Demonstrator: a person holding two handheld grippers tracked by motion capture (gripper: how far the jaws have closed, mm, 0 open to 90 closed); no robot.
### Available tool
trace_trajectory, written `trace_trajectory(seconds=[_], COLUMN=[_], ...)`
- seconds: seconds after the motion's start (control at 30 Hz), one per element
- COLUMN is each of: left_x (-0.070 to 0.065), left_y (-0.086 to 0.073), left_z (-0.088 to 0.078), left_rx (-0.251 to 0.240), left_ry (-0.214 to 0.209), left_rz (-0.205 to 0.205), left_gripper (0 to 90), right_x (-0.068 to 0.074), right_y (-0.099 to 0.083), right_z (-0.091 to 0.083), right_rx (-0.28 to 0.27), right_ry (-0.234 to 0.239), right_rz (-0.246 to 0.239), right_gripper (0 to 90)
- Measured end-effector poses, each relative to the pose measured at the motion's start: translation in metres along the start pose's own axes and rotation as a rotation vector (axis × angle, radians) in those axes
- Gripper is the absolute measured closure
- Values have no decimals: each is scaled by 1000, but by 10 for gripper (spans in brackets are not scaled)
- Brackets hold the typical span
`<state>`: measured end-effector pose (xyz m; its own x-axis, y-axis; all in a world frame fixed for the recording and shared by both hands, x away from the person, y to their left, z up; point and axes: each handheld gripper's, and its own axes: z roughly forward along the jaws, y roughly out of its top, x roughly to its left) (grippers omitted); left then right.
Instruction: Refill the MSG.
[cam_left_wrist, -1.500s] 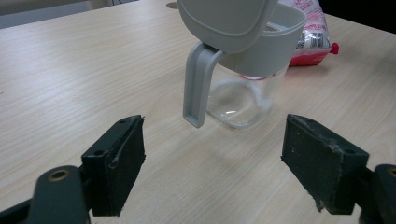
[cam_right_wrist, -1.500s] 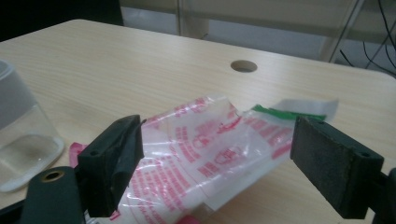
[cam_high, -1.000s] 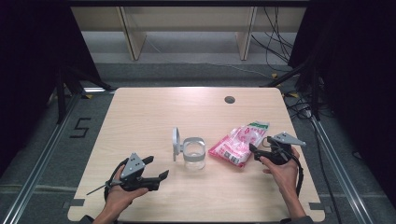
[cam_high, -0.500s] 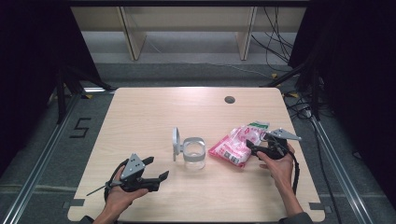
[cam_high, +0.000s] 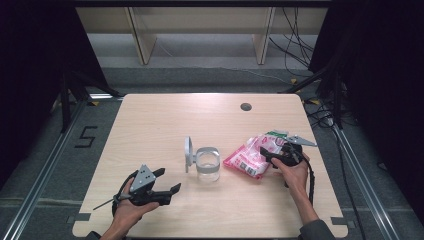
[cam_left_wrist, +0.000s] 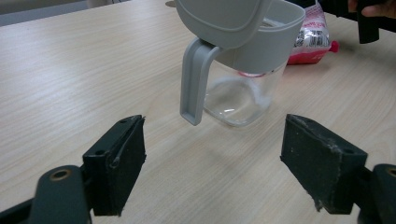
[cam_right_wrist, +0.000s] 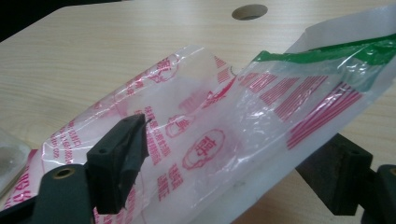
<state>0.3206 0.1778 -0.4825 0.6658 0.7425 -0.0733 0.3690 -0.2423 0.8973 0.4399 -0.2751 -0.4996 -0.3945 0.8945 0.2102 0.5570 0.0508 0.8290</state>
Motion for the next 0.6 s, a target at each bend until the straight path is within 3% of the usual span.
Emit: trace_trajectory(seconds=[0.2, 0.23, 0.27, 0.3, 0.4, 0.57, 0.6], left_x=[0, 0, 0, 0, 0, 0, 0], left_y=[0, 0, 0, 0, -1, -1, -1], left_z=[0, 0, 0, 0, 0, 0, 0], left_rx=[-1, -1, 0, 0, -2, 0, -1], left_ry=[-1, -1, -1, 0, 0, 0, 0], left_rz=[-1, -1, -1, -1, -1, -2, -3], left_gripper=[212, 212, 213, 213, 214, 216, 216], right_x=[-3, -4, -2, -1, 1, -3, 1], right_y=[0, 0, 3, 5, 5, 6, 5], right_z=[6, 8, 7, 10, 14, 15, 13], right_rx=[-7, -13, 22, 1, 33, 31, 43], right_ry=[-3, 18, 8, -6, 9, -2, 7], right_rz=[15, 4, -2, -22, 17, 9, 62], right_gripper=[290, 285, 297, 308, 362, 491, 521])
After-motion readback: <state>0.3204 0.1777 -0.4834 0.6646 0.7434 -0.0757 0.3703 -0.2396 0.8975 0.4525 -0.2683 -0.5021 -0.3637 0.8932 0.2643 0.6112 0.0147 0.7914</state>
